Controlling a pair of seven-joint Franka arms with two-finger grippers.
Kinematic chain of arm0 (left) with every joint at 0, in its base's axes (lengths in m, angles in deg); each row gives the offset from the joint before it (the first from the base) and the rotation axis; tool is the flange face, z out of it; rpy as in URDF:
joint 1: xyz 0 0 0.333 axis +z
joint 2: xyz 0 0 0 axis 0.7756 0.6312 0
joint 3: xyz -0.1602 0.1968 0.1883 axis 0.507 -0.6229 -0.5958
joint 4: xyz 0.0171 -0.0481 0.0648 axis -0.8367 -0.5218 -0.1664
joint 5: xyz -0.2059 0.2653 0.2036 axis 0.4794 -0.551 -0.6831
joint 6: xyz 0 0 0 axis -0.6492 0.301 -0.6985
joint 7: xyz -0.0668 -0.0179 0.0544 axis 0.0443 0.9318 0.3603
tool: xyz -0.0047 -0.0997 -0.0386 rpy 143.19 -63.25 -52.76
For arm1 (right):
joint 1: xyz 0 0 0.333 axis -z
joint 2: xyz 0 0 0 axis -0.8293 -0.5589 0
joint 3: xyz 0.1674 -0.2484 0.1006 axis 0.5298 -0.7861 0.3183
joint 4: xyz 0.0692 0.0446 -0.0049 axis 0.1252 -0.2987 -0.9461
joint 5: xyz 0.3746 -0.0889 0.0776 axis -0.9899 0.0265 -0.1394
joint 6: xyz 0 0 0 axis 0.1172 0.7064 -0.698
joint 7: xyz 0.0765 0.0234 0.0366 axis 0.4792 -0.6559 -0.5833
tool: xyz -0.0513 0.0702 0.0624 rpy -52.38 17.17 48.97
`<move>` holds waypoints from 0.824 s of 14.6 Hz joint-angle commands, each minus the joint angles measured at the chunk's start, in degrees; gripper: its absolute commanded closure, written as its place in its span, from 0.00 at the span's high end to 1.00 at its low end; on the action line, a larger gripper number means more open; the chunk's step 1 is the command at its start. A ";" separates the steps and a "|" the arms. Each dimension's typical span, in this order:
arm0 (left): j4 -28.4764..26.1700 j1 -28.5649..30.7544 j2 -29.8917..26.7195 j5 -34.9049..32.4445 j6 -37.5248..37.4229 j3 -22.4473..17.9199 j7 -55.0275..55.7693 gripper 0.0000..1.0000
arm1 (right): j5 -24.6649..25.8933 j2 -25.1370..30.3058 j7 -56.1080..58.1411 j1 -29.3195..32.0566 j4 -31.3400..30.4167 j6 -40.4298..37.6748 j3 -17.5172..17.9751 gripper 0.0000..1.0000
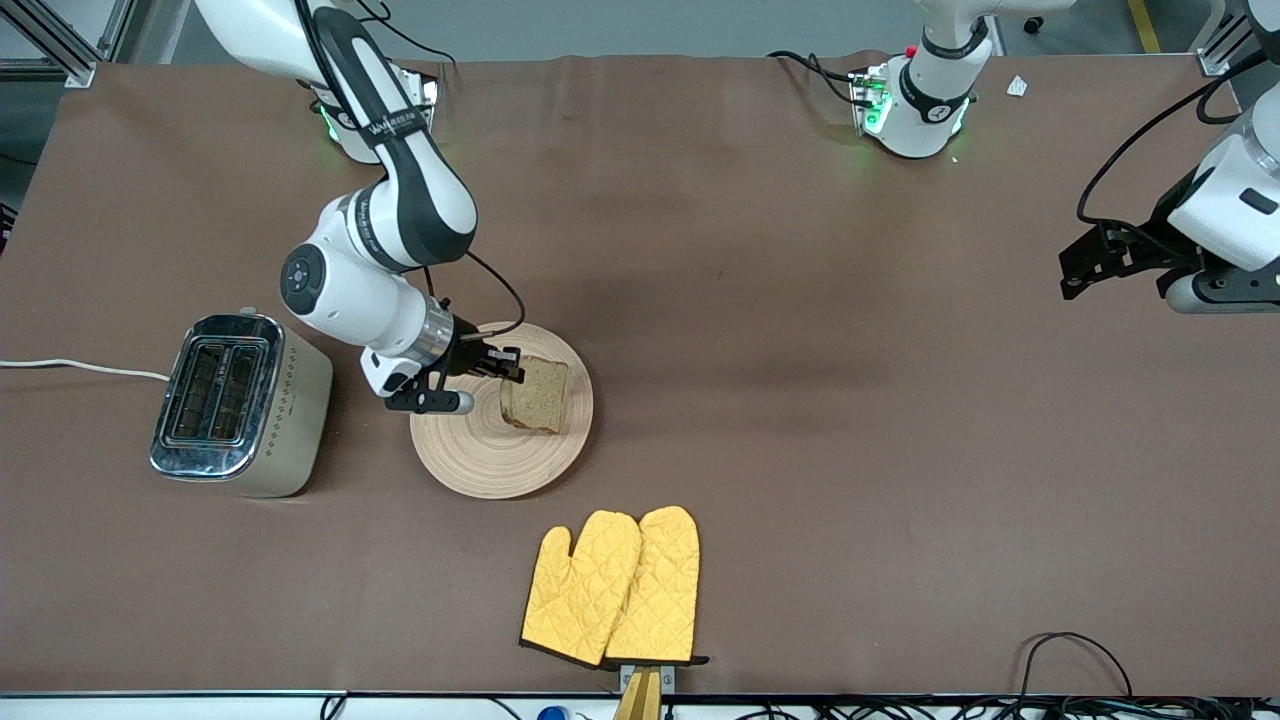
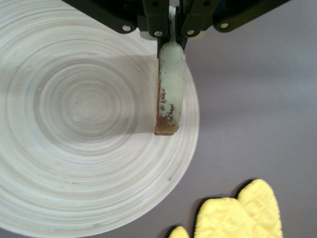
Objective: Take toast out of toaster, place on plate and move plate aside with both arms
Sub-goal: 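Carry the toast with the right gripper and release it onto the plate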
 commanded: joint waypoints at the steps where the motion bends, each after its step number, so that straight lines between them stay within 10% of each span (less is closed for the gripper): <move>1: 0.04 0.32 -0.38 -0.98 -0.53 0.33 -0.81 1.00 | -1.54 1.54 6.26 2.83 -4.29 0.39 -0.25 0.00; 7: -0.58 0.32 -0.03 -0.20 -4.21 0.42 -0.98 1.00 | -1.54 0.05 11.55 5.21 -6.06 1.80 -0.33 0.02; 12: -2.34 0.41 1.54 7.16 -4.67 0.42 -1.24 1.00 | -1.28 -1.89 13.57 10.21 -6.24 -1.62 -0.60 0.75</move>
